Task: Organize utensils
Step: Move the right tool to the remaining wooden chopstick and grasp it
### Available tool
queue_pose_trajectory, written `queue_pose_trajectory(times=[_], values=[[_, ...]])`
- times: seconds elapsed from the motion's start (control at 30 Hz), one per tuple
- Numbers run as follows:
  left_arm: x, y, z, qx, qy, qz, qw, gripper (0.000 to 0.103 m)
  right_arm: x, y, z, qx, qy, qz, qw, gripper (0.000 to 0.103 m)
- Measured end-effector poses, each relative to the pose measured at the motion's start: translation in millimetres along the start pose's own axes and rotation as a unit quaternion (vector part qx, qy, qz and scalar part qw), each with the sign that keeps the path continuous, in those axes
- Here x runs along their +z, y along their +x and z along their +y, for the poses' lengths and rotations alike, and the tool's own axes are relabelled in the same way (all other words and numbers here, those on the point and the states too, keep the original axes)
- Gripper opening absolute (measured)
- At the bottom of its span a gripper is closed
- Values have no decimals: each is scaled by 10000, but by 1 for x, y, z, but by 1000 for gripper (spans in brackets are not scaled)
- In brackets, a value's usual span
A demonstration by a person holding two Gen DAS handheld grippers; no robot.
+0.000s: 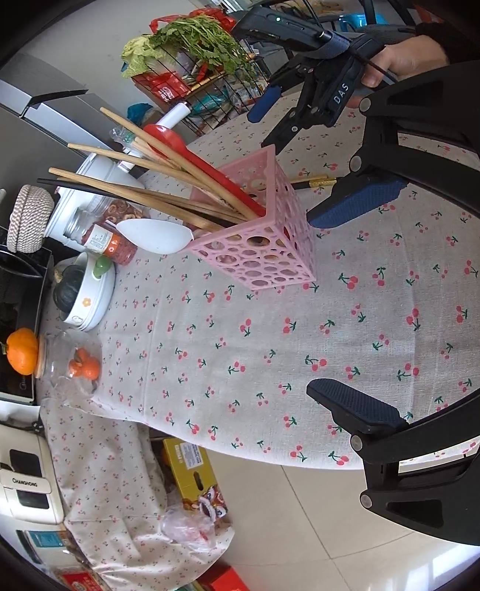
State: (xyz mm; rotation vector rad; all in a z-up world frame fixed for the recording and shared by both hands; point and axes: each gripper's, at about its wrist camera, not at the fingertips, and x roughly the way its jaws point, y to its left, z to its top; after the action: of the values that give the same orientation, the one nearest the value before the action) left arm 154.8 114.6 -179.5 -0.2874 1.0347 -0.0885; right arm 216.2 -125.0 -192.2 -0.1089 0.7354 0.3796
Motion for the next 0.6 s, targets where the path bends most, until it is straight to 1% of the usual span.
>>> queue_pose_trajectory(times=[0.13,0.2,0.27,0.3,0.33,0.4,0.43,0.47,0.5,0.53,0.6], values=[[3,4,-3,82,129,-30,9999,86,1,32,-9,80,114,400,9991,95],[3,1,-6,72,224,-78,9997,86,1,46,-17,26,313,557,9980,95],[5,-6,-10,51,370,-203,9991,86,2,58,-29,10,653,712,9953,94],[6,-12,-13,90,463,-296,9984,86,3,63,-35,48,879,774,9931,89],[8,-18,-15,163,521,-407,9977,86,4,68,-43,89,1136,846,9899,81],[10,-30,-21,202,608,-579,9963,86,7,79,-57,225,1574,1046,9817,71],[11,-35,-25,189,657,-602,9958,86,10,80,-60,211,1599,1008,9817,65],[11,-40,-29,184,744,-616,9952,86,14,82,-62,205,1535,1034,9825,62],[10,-43,-34,190,853,-622,9942,86,18,86,-61,222,1459,1106,9828,54],[9,-47,-38,205,965,-627,9931,86,21,89,-60,263,1398,1186,9827,50],[8,-53,-47,207,1139,-616,9914,86,27,96,-55,293,1229,1323,9831,44]])
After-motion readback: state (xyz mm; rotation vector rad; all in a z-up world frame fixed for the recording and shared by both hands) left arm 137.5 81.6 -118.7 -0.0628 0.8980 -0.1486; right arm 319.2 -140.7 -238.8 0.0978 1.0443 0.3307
